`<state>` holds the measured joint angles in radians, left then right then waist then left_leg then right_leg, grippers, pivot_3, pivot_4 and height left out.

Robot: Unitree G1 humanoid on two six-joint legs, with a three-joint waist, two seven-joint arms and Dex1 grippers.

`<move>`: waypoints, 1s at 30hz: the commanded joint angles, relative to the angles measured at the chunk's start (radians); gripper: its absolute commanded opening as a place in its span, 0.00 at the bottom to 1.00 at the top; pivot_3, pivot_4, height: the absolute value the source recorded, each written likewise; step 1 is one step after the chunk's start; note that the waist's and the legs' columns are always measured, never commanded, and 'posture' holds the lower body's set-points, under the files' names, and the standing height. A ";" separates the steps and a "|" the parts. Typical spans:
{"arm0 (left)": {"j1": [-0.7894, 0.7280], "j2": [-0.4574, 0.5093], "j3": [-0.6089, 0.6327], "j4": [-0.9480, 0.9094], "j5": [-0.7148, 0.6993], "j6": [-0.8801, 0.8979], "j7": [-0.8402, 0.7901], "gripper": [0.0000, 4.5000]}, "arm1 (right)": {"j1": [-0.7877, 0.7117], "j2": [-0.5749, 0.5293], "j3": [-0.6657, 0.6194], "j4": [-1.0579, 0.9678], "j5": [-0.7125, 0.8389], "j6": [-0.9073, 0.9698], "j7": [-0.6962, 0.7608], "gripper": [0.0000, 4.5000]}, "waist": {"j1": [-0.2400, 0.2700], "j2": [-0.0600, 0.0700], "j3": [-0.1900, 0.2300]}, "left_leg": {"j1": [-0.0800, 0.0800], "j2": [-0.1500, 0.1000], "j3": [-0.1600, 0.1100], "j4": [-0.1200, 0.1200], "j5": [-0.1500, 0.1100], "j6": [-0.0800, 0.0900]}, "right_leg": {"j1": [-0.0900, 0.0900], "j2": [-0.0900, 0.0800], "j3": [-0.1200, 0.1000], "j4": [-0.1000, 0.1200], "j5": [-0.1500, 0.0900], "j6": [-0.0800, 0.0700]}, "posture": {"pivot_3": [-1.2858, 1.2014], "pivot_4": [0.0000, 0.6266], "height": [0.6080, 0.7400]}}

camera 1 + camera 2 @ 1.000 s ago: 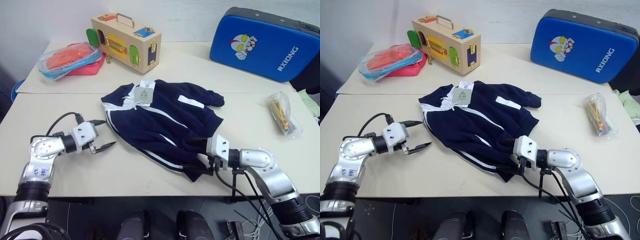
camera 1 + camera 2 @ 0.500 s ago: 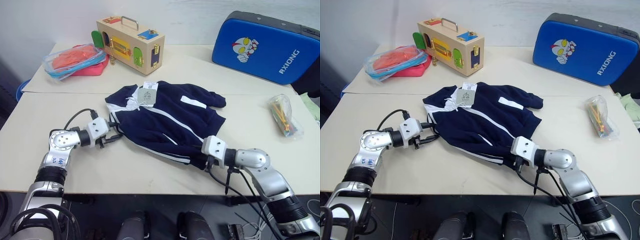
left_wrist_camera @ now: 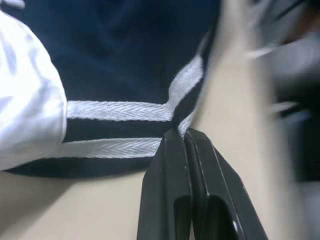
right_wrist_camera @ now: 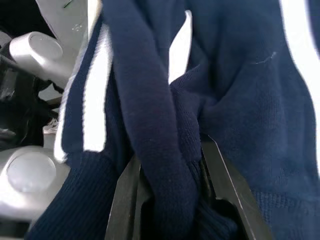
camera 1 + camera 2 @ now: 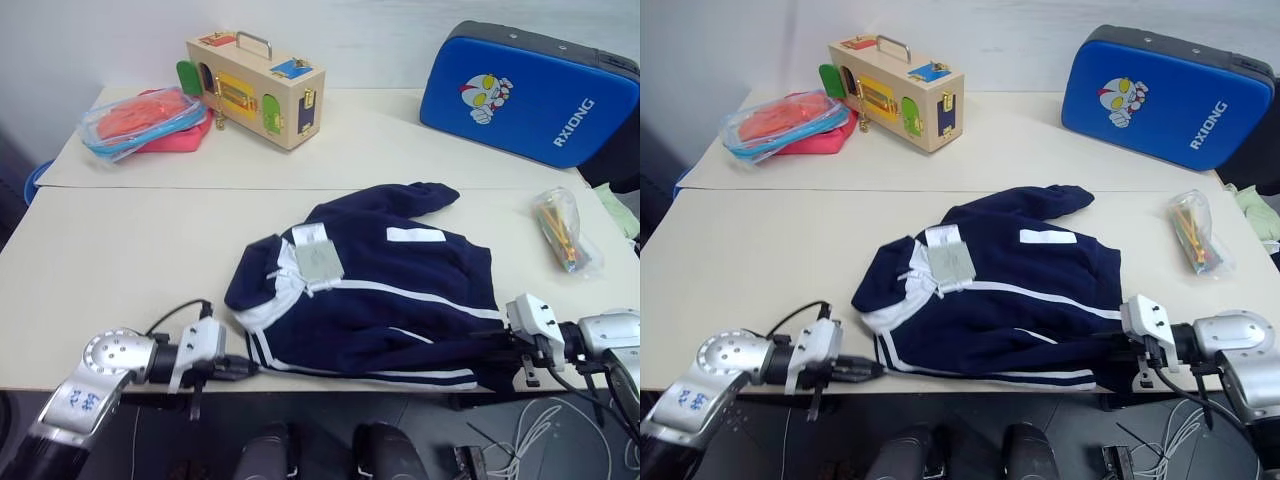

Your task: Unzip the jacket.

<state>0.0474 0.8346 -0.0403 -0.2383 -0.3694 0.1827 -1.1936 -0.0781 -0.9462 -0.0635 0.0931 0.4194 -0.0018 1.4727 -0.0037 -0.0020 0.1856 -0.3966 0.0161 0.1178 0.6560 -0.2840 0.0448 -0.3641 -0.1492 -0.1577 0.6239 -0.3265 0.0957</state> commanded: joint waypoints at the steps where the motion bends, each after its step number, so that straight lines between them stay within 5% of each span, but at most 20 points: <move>1: 0.084 0.023 0.059 -0.168 -0.079 0.097 0.037 0.00 | 0.006 -0.028 -0.041 0.028 0.010 -0.039 0.052 0.08 | 0.005 0.001 0.001 | 0.003 0.000 -0.001 -0.001 -0.001 -0.001 | 0.003 0.000 0.000 0.000 0.000 0.000 | 0.52 0.24 1.00; 11: 0.166 -0.034 0.053 -0.231 -0.039 0.154 0.180 0.00 | -0.017 -0.026 -0.027 0.049 -0.031 0.005 0.021 0.08 | 0.006 0.004 0.002 | 0.008 0.000 0.000 -0.006 -0.002 -0.003 | 0.006 0.000 0.000 -0.003 -0.001 -0.001 | 0.52 0.24 1.00; 14: 0.171 -0.029 0.078 -0.196 -0.028 0.141 0.186 0.00 | 0.003 -0.049 -0.037 0.010 -0.001 0.106 0.033 0.29 | 0.006 0.004 0.003 | 0.008 0.000 0.000 -0.006 -0.002 -0.003 | 0.006 0.000 0.000 -0.003 -0.001 -0.001 | 0.52 0.24 1.00; 23: 0.258 0.049 0.358 -0.232 -0.330 0.335 0.075 0.55 | 0.232 -0.136 -0.341 -0.129 0.108 0.346 -0.052 0.99 | 0.019 0.006 0.004 | 0.006 0.000 -0.001 -0.006 -0.003 -0.001 | 0.005 -0.001 0.000 -0.006 -0.001 -0.002 | 0.52 0.24 1.00; 27: 0.170 0.041 0.424 -0.143 -0.333 0.289 0.067 0.61 | 0.117 -0.130 -0.432 -0.108 0.220 0.481 -0.121 1.00 | 0.015 0.009 0.005 | 0.007 0.001 -0.001 -0.006 -0.008 -0.002 | 0.005 -0.001 0.001 -0.005 -0.001 -0.002 | 0.52 0.24 1.00; 30: 0.042 0.023 0.398 -0.093 -0.323 0.279 0.092 0.73 | -0.028 -0.119 -0.376 -0.162 0.319 0.628 -0.169 1.00 | 0.012 0.010 0.007 | 0.007 0.001 -0.001 -0.007 -0.008 -0.003 | 0.004 0.000 0.000 -0.004 -0.001 -0.002 | 0.52 0.24 1.00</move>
<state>0.1220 0.8633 0.3532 -0.3389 -0.6853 0.4809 -1.1116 -0.0667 -1.0635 -0.4479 -0.0154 0.6761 0.5695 1.3273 0.0085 0.0084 0.1921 -0.3900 0.0172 0.1168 0.6489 -0.2918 0.0424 -0.3607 -0.1495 -0.1572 0.6199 -0.3276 0.0933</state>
